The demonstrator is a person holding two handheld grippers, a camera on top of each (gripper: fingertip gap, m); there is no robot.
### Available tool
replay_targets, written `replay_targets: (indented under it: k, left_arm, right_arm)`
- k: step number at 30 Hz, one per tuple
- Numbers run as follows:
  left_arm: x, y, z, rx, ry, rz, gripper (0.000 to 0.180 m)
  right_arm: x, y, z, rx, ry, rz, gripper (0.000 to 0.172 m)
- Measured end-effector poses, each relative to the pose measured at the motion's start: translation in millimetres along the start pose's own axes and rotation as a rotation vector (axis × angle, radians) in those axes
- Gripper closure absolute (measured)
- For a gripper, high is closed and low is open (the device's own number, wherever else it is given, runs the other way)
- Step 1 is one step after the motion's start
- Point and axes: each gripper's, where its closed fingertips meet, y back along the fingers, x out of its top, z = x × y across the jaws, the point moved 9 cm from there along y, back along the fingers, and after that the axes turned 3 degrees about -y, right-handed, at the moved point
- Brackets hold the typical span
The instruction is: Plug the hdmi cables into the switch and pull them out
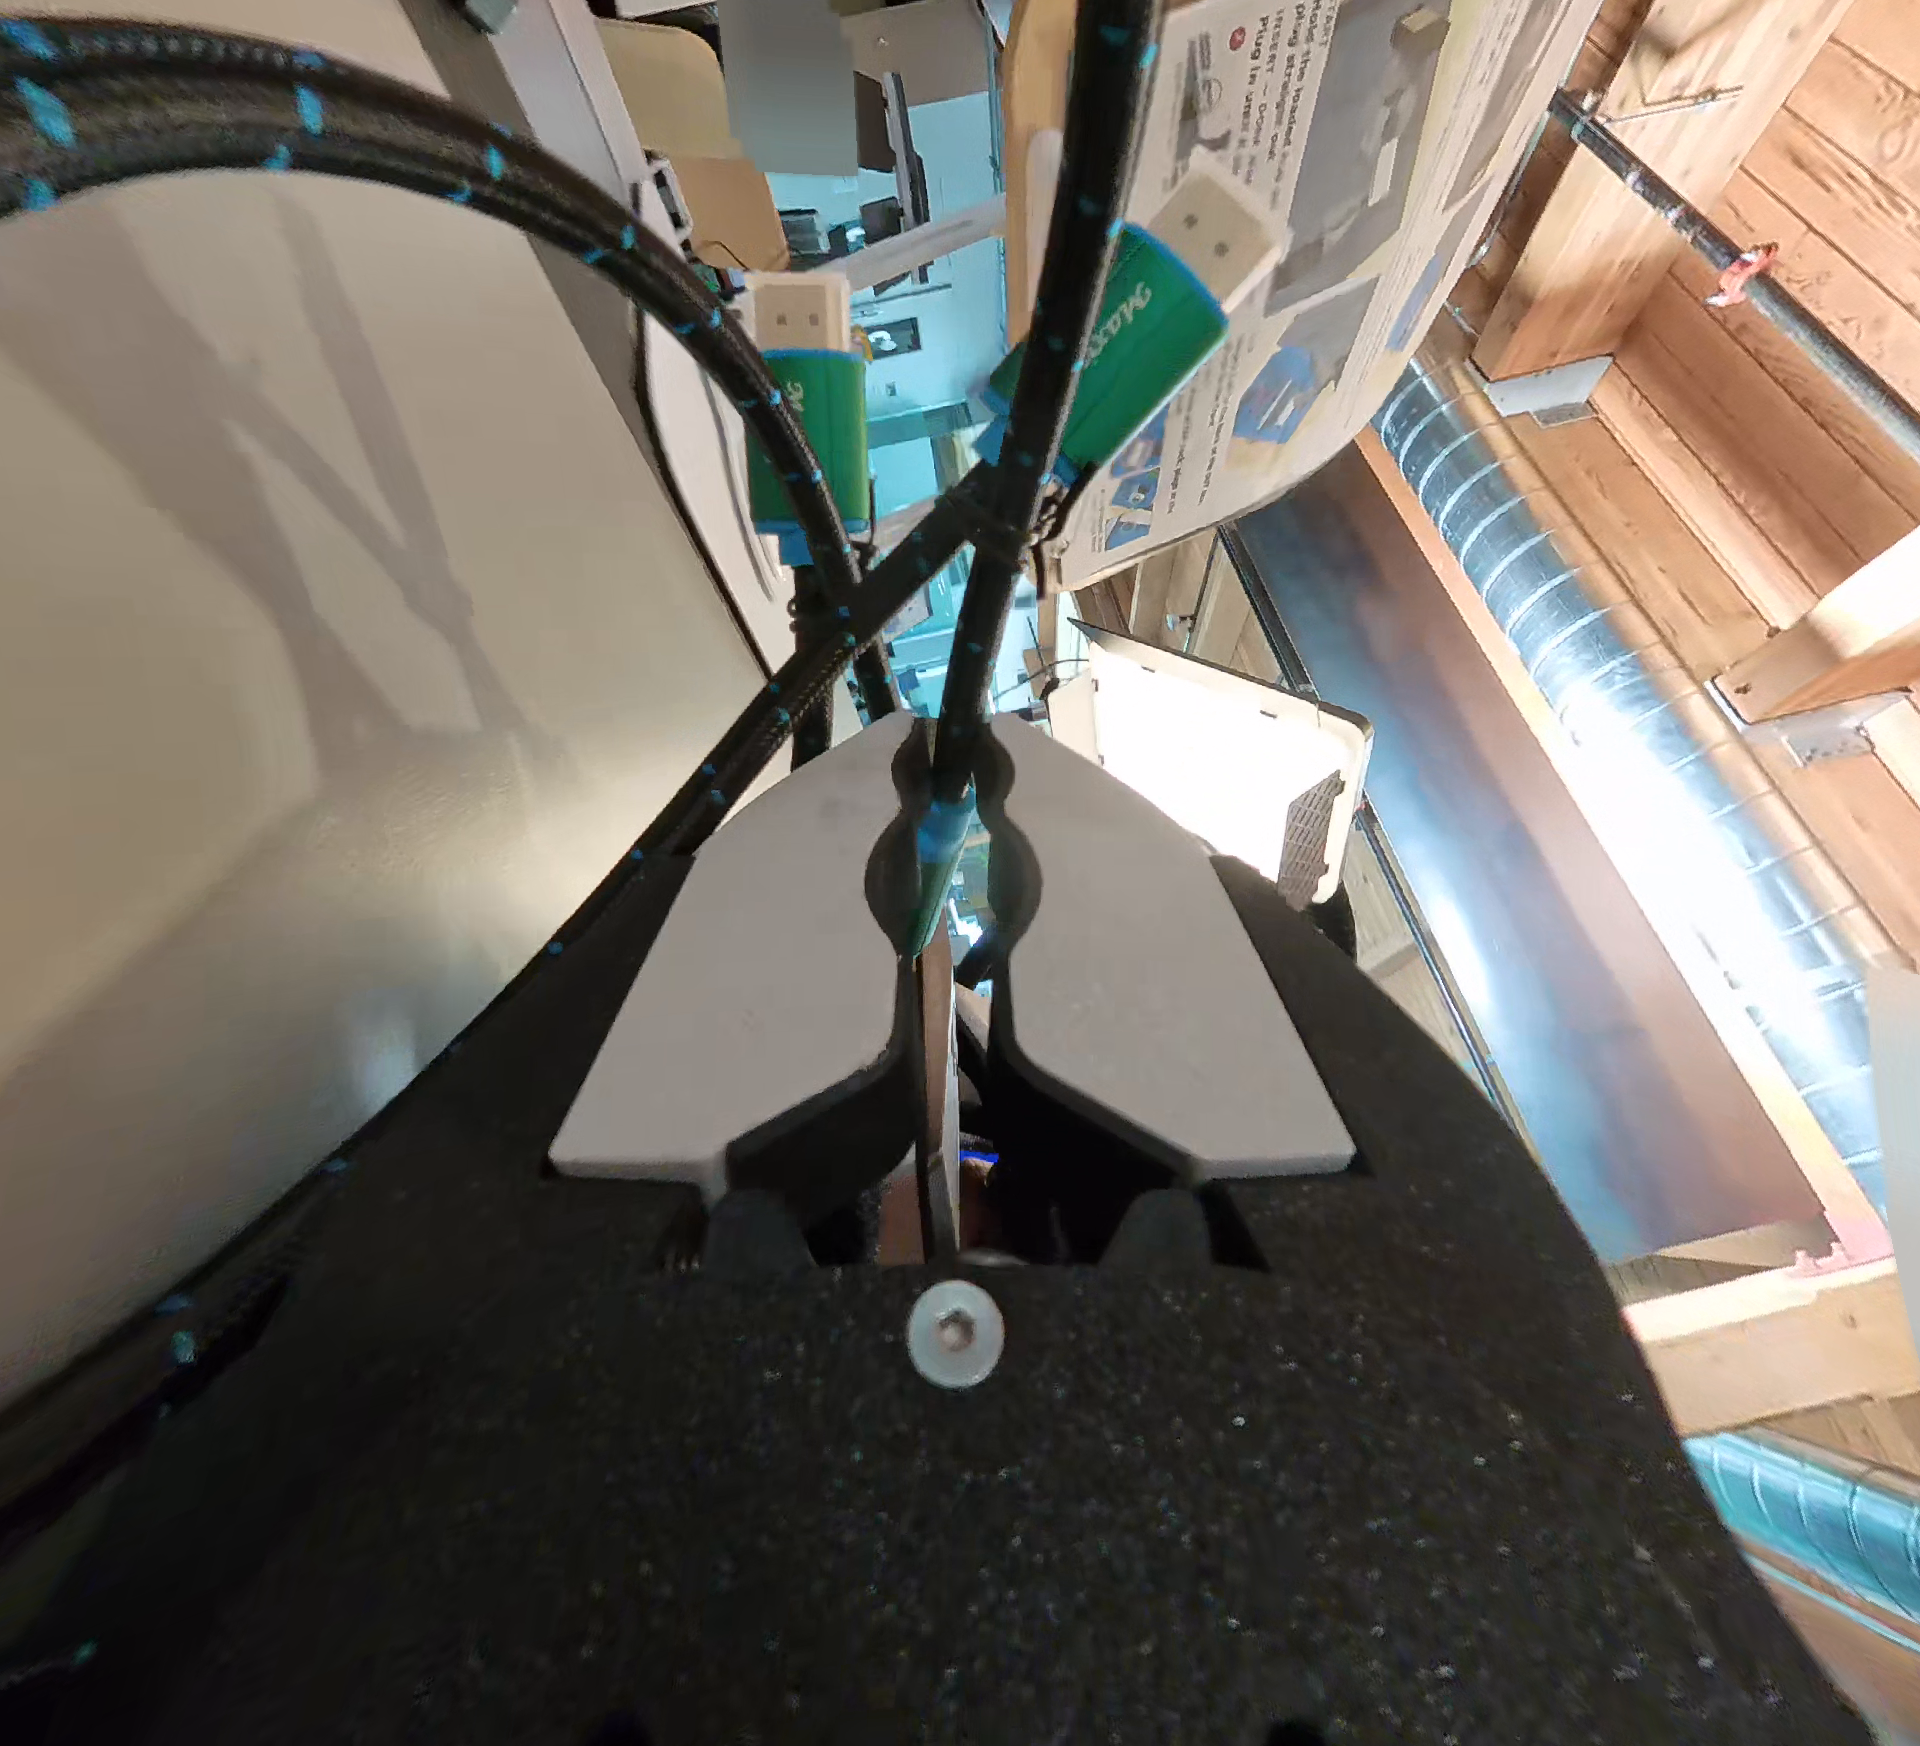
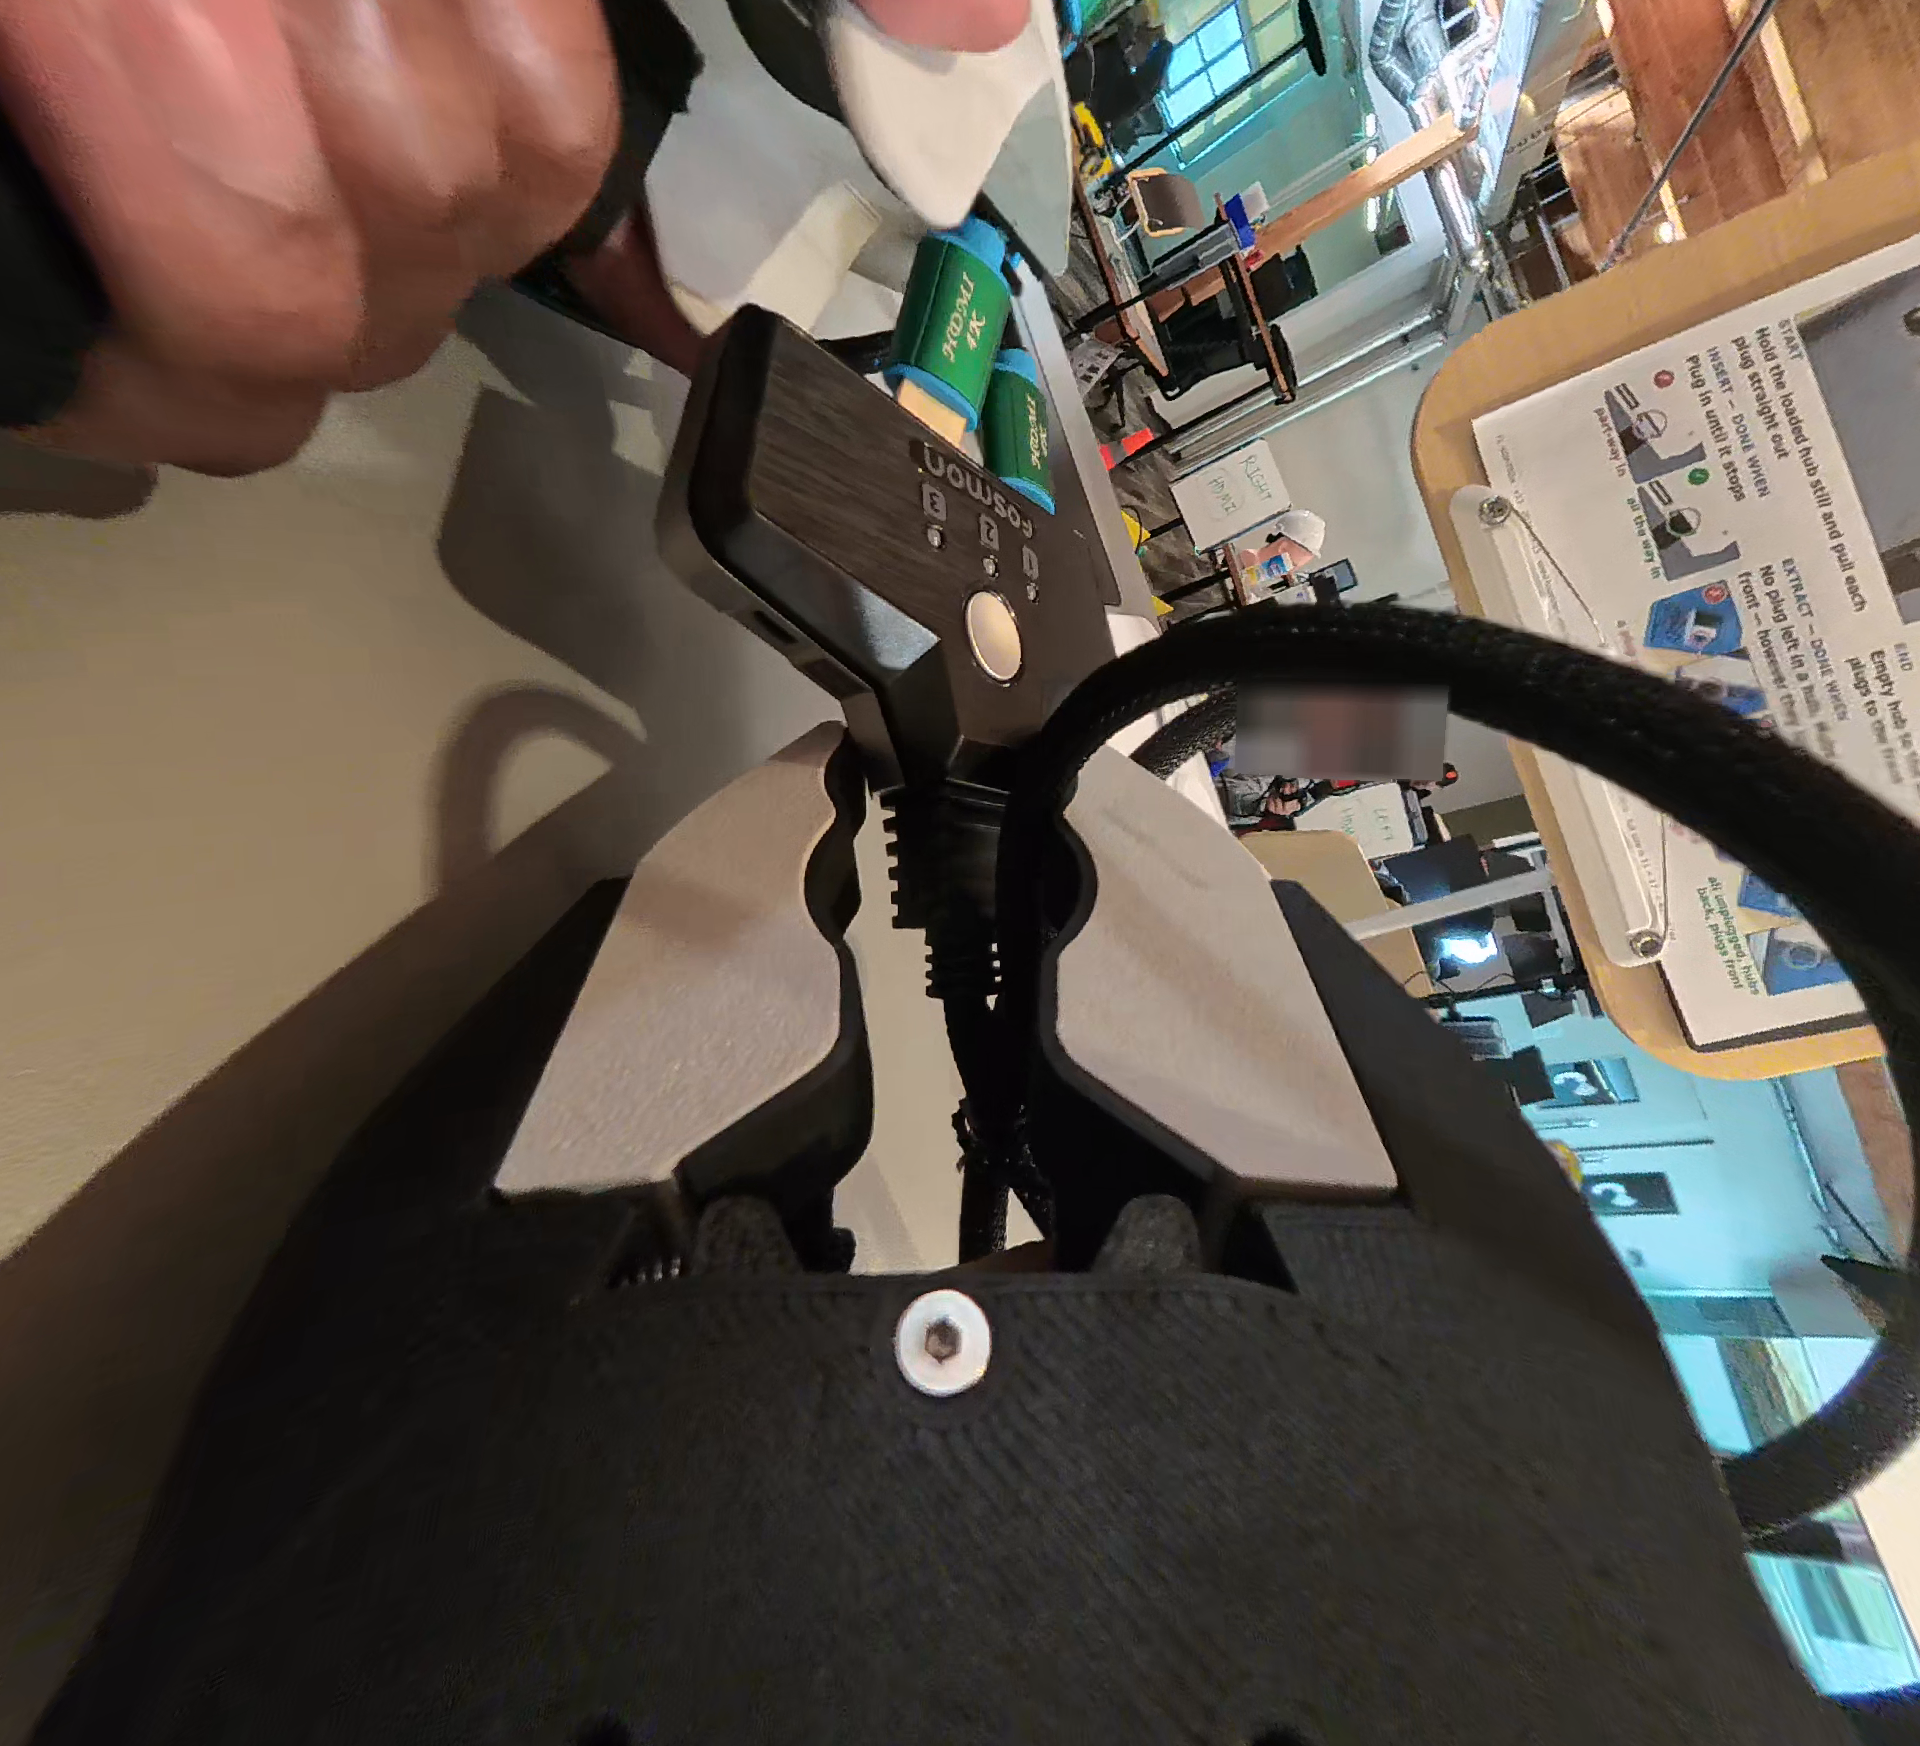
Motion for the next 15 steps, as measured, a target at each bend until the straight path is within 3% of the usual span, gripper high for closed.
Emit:
replay_targets:
  k: [9, 15]
  left_arm:
    - [6.3, -31.2, 0.9, -0.132, 0.021, -0.126, 0.174]
    - [-6.5, -40.2, -4.4, -0.036, 0.092, 0.024, 0.174]
  right_arm:
    - [-15.0, -2.2, 22.9, -0.080, 0.001, 0.038, 0.140]
    - [-22.0, -3.6, 22.9, -0.056, 0.066, 0.046, 0.141]
